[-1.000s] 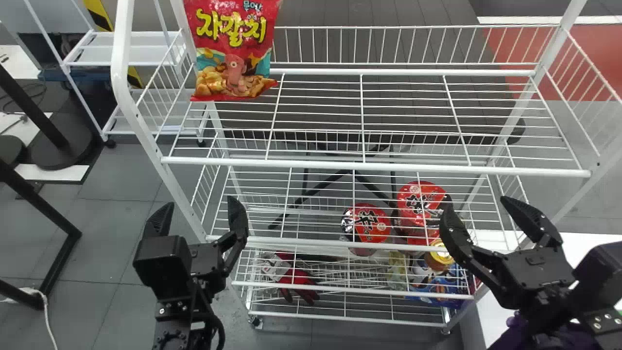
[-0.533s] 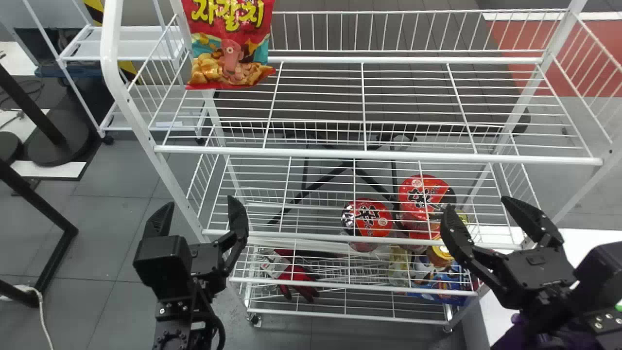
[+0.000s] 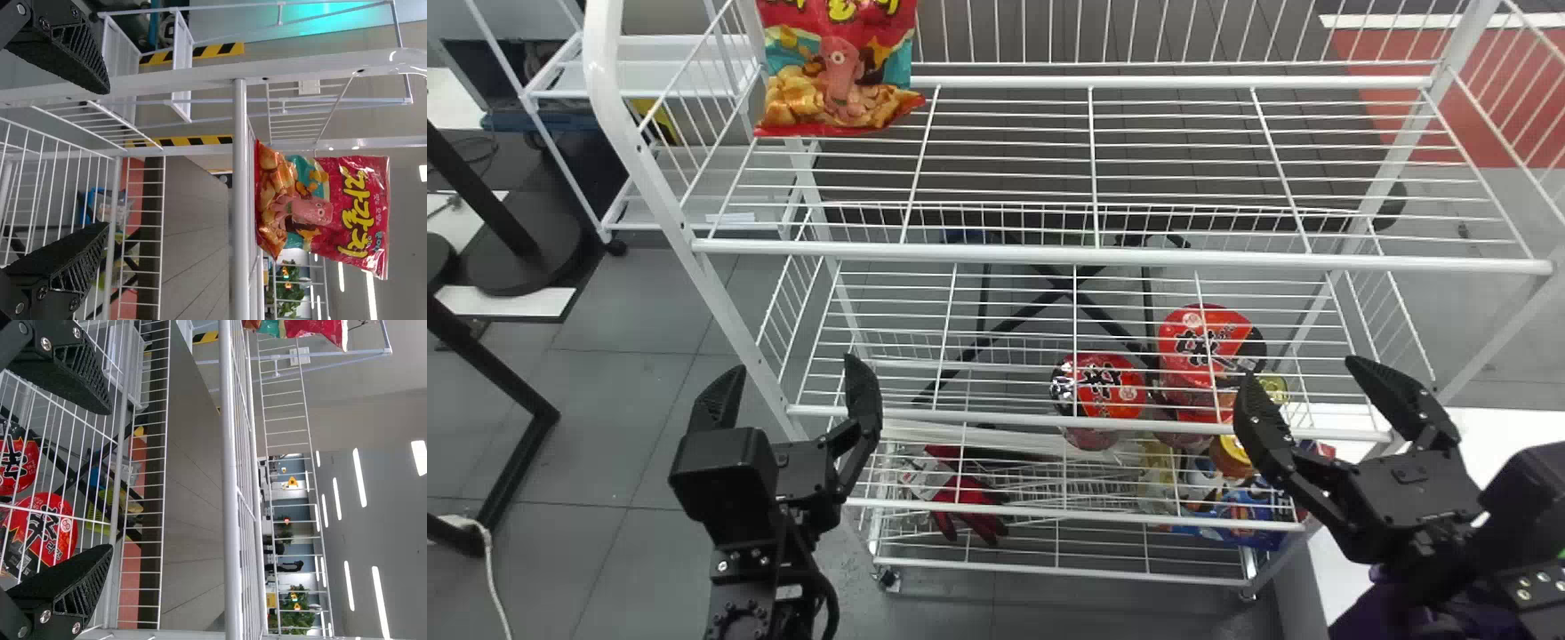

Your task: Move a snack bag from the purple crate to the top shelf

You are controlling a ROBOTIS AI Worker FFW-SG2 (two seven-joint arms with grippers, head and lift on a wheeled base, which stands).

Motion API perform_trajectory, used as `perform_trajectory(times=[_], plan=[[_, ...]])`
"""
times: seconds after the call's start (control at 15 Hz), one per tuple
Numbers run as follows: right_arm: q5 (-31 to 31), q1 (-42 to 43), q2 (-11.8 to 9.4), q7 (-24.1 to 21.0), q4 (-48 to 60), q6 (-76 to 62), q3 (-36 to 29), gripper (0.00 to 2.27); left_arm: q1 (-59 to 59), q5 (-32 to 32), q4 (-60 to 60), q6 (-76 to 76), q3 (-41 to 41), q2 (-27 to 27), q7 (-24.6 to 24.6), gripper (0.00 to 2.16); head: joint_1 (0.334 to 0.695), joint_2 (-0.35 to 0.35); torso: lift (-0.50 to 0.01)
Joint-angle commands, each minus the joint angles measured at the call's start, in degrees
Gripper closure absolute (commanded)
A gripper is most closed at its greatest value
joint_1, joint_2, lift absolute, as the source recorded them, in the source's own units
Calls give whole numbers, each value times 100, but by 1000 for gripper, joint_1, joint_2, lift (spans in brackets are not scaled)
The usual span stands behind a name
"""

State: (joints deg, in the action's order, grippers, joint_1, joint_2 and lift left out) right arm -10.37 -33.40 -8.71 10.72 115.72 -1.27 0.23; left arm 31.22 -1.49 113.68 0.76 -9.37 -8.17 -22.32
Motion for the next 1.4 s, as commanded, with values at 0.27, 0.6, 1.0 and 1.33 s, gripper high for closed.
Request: perform_trajectory(times=[0.27, 0.6, 1.0, 1.33], plan=[[0, -18, -17, 0, 12, 0, 3, 87, 34, 26, 32, -2, -12, 0, -9, 107, 695, 47, -224], [9, -18, -26, 0, 3, -35, 3, 83, 42, 26, 23, 15, -12, 0, -18, 103, 695, 47, -244], [26, -18, -61, 27, -49, -176, 29, 70, 86, 26, 49, 15, -12, 0, -44, 103, 695, 49, -269], [26, -18, -87, 27, -85, -264, 29, 66, 95, 26, 49, 15, -12, 9, -62, 103, 695, 51, -289]])
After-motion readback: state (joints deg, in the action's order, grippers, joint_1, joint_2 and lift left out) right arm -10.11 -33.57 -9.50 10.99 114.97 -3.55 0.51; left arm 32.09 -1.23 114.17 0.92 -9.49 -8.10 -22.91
